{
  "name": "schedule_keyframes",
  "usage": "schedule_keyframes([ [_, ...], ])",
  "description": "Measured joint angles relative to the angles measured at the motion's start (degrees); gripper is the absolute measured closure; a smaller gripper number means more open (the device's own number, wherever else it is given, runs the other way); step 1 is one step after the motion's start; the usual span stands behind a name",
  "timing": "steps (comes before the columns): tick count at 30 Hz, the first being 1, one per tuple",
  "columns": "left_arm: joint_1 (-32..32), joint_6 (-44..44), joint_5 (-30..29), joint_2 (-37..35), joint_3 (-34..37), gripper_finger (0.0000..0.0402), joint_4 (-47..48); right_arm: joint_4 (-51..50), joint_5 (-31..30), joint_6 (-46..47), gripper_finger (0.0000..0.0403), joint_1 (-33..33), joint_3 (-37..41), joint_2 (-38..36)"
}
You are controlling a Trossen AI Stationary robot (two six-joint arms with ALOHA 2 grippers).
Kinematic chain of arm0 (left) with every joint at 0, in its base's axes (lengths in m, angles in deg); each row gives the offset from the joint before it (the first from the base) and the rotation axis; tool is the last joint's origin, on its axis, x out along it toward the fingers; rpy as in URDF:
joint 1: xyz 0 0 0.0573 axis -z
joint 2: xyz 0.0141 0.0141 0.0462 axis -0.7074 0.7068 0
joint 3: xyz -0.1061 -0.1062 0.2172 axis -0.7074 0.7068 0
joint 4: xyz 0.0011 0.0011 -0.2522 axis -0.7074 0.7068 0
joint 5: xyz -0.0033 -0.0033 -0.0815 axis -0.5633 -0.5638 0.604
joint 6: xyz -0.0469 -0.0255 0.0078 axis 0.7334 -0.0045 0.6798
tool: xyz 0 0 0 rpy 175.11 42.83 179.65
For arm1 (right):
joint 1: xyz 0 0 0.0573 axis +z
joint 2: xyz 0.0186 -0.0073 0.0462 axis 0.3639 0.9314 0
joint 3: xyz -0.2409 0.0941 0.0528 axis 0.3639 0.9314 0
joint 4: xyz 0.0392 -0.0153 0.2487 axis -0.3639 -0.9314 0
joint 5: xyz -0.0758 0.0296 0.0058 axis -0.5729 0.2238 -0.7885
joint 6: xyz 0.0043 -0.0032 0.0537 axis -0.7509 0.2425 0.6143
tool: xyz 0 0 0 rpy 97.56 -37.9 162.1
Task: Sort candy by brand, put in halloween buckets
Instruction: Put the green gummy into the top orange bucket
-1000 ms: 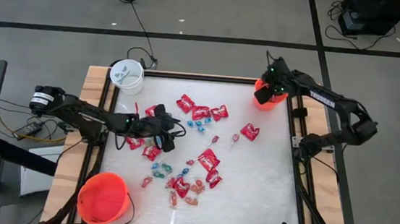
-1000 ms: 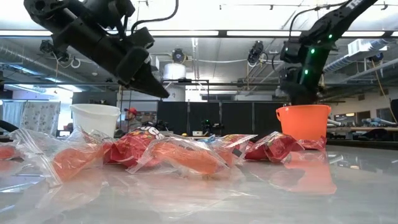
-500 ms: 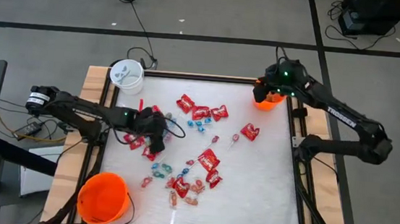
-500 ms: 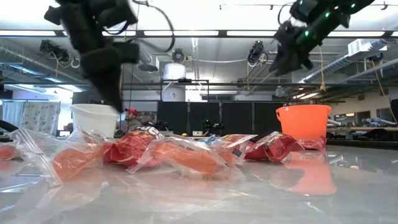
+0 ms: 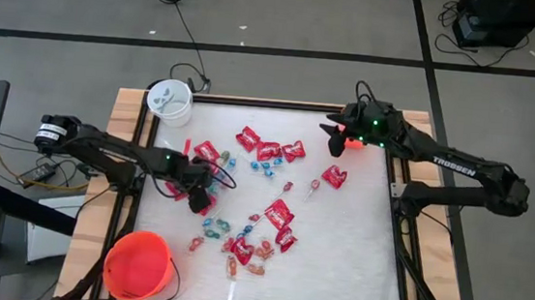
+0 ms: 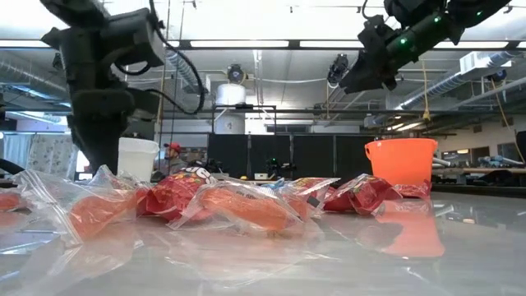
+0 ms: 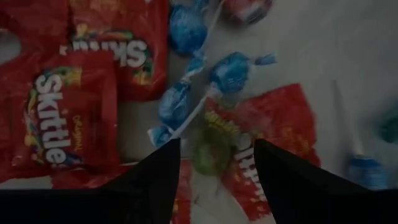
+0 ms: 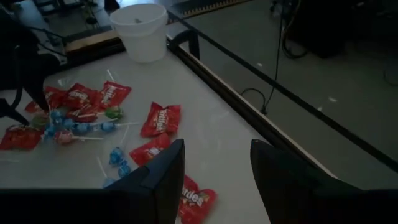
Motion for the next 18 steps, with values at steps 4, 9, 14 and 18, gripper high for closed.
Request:
schedule_keyframes([
  [4, 0.00, 0.20, -1.62, 0.00, 1.39, 0.0216, -0.83, 0.29, -0.02, 0.63, 0.0209, -0.02, -0.17, 0.03],
  [9, -0.50, -0.36, -3.13, 0.00, 1.52, 0.0310, -1.71, 0.28, 0.34, 0.89, 0.0209, 0.00, -0.17, 0.03],
  [14, -2.75, -1.61, -3.25, 0.00, 0.98, 0.0391, -5.05, 0.47, 0.46, 3.94, 0.0209, 0.10, -0.17, 0.03],
  [18, -3.48, -4.87, -4.36, 0.00, -1.64, 0.0386, -9.57, 2.44, 1.49, 3.80, 0.0209, 2.22, -0.17, 1.26],
])
